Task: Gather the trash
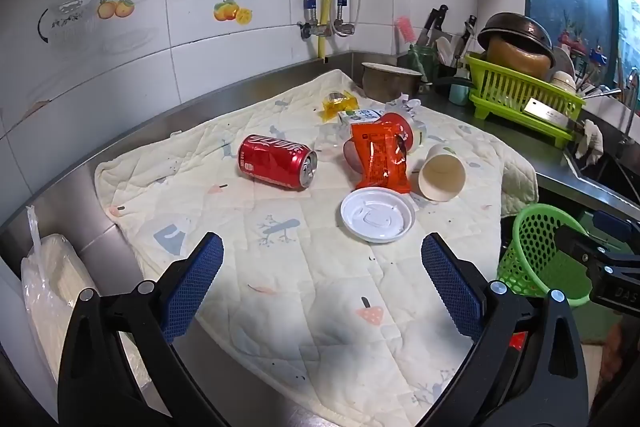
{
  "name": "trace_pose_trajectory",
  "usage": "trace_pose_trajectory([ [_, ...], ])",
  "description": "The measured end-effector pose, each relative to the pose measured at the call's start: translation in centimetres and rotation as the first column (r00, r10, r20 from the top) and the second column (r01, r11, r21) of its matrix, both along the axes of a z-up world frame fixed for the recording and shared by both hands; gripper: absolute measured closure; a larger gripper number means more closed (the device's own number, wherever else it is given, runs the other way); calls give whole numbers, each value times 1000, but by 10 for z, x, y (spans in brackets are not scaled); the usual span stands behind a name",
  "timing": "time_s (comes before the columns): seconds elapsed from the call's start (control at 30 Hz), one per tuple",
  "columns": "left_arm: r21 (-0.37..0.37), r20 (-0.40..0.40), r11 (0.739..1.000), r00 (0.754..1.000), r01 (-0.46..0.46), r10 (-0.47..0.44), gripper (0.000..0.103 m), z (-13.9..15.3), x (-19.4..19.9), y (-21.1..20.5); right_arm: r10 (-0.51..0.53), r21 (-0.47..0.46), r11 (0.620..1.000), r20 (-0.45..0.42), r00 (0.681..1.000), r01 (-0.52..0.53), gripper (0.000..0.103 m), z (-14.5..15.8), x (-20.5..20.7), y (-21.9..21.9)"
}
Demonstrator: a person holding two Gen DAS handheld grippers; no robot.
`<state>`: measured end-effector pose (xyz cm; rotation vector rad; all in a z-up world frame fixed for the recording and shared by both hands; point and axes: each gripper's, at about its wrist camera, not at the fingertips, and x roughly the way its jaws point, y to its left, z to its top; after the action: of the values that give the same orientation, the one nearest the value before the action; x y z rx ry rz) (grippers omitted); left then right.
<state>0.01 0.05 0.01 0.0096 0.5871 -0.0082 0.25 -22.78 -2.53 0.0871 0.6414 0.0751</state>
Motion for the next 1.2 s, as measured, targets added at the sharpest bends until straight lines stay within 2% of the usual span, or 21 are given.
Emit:
trace_pose_trajectory([
  [1.2,4,-3,1000,1000,7,-7,5,-1,-1,-3,4,-4,1000,4,1000,-4,6,2,0,2],
])
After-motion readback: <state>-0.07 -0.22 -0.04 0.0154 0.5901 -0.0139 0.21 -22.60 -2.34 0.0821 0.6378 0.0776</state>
